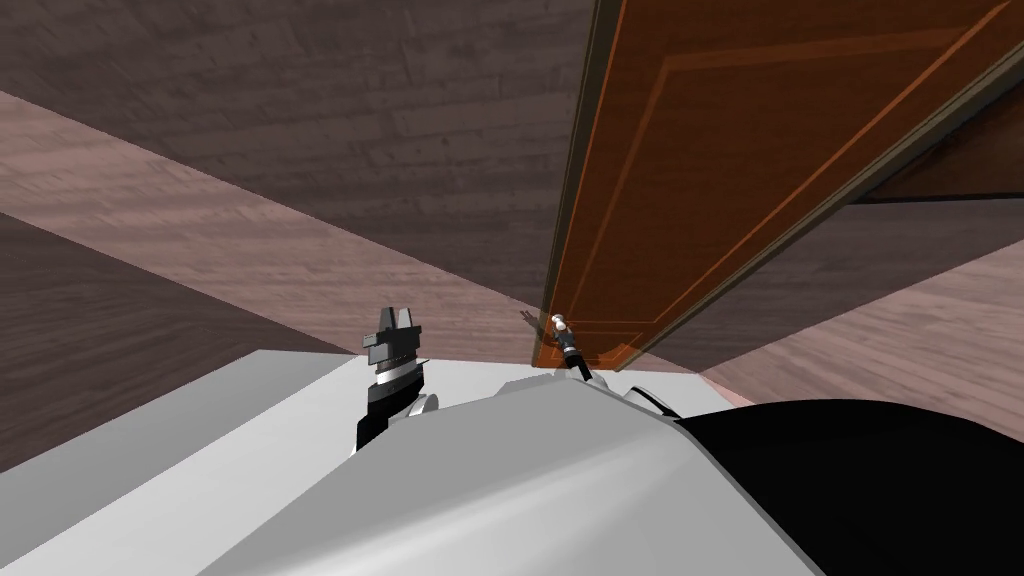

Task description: Pull the door open

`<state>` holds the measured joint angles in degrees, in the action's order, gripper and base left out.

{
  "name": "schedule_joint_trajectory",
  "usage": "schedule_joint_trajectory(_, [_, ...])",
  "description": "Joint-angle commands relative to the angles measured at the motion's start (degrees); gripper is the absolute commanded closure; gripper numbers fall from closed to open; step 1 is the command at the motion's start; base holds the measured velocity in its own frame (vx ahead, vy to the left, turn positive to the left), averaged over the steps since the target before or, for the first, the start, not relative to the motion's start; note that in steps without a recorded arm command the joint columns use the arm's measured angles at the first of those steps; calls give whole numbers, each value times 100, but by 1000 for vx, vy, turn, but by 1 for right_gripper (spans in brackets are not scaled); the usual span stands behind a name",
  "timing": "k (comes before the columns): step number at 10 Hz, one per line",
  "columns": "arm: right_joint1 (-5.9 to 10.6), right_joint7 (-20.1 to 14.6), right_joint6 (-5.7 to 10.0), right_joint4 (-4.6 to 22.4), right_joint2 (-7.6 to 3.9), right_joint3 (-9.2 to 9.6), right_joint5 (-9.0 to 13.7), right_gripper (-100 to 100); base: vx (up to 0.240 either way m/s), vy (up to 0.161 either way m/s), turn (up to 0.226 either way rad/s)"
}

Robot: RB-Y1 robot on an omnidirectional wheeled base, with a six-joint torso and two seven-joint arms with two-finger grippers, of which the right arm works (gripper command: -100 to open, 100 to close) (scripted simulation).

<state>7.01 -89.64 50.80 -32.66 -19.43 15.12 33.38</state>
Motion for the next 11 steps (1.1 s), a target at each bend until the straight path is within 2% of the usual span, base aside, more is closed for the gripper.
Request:
schedule_joint_trajectory(1, [63, -125, 111, 204, -39, 14, -4, -100, 97, -2, 23])
schedule_joint_trajectory(3, [-3, -252, 173, 245, -169, -16, 31, -100, 107, -9, 64])
schedule_joint_trajectory(4, [29, -199, 159, 255, -116, -6, 19, -100, 72, -9, 16])
schedule_joint_trajectory(5, [29, -199, 159, 255, -116, -6, 19, 100, -15, -2, -25])
schedule_joint_trajectory(10, [29, -199, 159, 255, -116, -6, 19, 100, -11, -1, 2])
schedule_joint_trajectory(11, [-1, -315, 194, 223, -191, 121, -41, 100, -130, -27, 69])
